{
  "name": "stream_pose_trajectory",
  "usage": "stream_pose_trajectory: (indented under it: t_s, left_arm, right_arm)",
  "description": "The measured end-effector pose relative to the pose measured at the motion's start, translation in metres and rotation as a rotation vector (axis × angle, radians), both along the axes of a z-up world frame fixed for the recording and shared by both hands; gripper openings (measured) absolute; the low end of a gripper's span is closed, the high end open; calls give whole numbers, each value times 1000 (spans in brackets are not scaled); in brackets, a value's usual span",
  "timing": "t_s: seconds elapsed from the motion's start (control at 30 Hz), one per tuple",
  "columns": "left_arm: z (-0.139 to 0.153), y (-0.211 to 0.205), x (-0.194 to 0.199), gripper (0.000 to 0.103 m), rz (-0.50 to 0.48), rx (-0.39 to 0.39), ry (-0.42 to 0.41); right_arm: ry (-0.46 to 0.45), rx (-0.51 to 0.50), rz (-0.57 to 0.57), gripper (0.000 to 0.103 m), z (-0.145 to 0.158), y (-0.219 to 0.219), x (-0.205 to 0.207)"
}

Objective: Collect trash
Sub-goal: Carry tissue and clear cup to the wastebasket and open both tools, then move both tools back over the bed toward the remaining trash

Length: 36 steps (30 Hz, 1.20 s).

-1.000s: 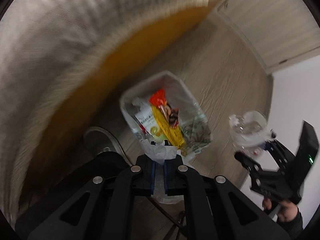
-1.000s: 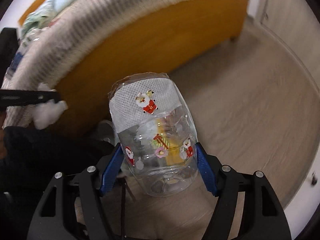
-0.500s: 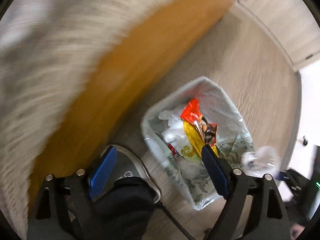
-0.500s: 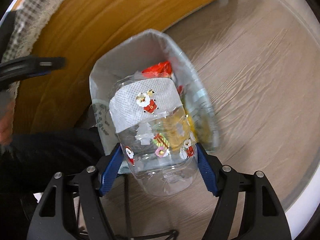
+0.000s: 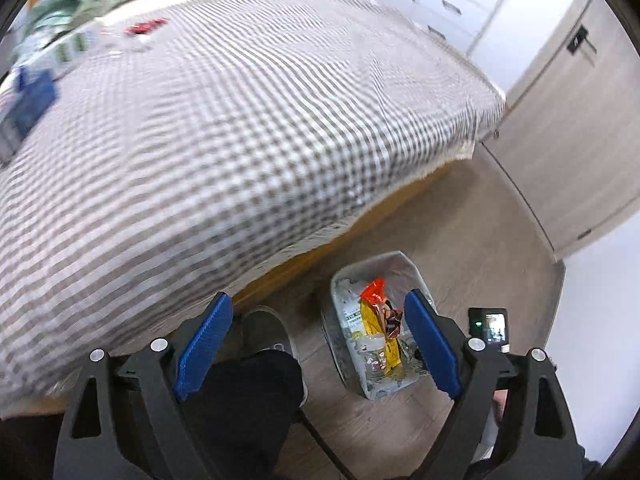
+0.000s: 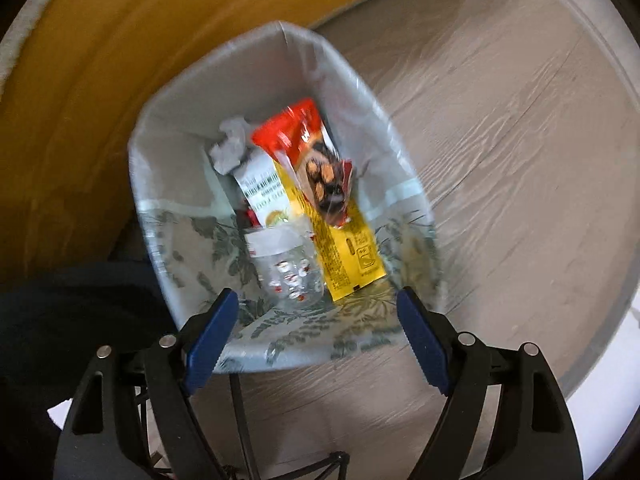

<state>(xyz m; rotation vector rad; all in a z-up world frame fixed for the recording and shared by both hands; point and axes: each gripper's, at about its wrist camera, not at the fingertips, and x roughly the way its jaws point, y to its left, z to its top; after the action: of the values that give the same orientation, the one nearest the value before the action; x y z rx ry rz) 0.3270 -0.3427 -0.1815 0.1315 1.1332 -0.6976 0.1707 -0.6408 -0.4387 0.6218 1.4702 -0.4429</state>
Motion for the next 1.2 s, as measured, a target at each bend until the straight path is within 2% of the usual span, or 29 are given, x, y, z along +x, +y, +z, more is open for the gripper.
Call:
stream_pose_trajectory:
  t_s: [0.13,0.27,0.37,0.5,0.57,0.63,0.7,0.83,0.9,1.0,1.2]
  left_arm:
    - [32,38,-19,85,26,-85,-26]
    - [66,76,-30,85,20,-124,-133]
    - [94,120,-30,88,42,-164,-212]
    - [117,182,-23,89,93,-182,-306]
    - [125,210,-12,90,125,-203,-328]
    - [133,237,1,90,164,-238,-348]
    - [138,268,18,90,248,-263,-369]
    - [136,326,52,90,387,-315,-333]
    - [131,350,68,90,445,-313,-333]
    - [124,375,91,90,521,-279,-326]
    - [108,412,137,90,605,-261,-259]
  right_arm:
    - [-73,-122,4,78,65,11,-2]
    - [-160,-210,8,78,132,27,-4]
    - [-198,-256,75,78,178,50,1]
    - [-261,-332,139,78,239,82,22]
    - [-316,-344,165,78,265,98,34]
    - [-403,-388,233,78,303,125,53]
    - [-476,-452,289,78,341,153,73]
    - [-619,-499,396,78,401,198,117]
    - [-684,-513,442,78,420,218,146]
    - [-771,-427,512,78,435,247,201]
    - [-813,-244,687,78,408,324,334]
